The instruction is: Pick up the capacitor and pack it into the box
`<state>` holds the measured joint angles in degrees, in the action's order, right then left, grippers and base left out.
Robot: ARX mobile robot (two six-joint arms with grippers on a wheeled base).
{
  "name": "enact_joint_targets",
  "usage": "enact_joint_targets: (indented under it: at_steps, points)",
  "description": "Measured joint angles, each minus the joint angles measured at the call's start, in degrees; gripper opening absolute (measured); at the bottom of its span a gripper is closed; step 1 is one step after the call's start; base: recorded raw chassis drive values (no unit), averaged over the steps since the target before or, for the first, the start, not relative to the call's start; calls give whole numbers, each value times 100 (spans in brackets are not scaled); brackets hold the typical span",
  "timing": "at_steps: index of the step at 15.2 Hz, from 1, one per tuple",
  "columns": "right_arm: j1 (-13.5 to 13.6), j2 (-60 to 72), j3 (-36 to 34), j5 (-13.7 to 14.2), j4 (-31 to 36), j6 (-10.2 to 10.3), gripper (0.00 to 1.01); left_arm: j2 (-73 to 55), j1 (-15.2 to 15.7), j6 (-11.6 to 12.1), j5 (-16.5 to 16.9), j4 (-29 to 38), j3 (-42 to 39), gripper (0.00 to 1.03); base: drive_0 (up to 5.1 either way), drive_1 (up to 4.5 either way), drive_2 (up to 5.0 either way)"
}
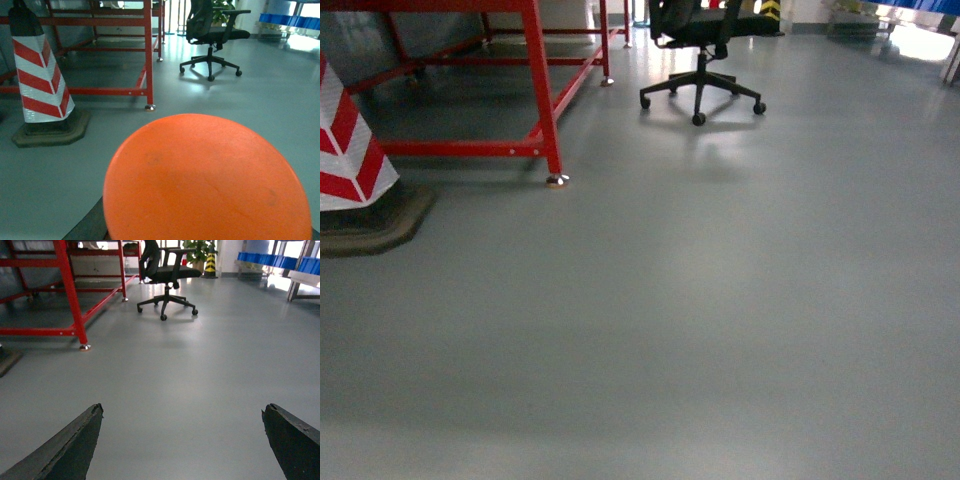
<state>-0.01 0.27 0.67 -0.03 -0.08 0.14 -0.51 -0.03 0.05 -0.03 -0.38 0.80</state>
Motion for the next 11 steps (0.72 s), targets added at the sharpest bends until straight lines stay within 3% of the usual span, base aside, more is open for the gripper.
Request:
enact_joint_targets:
  at_steps: [11]
  points:
    - [0,0,0,0,-2,0,98,0,0,0,-11,-7,0,43,-500,246,246]
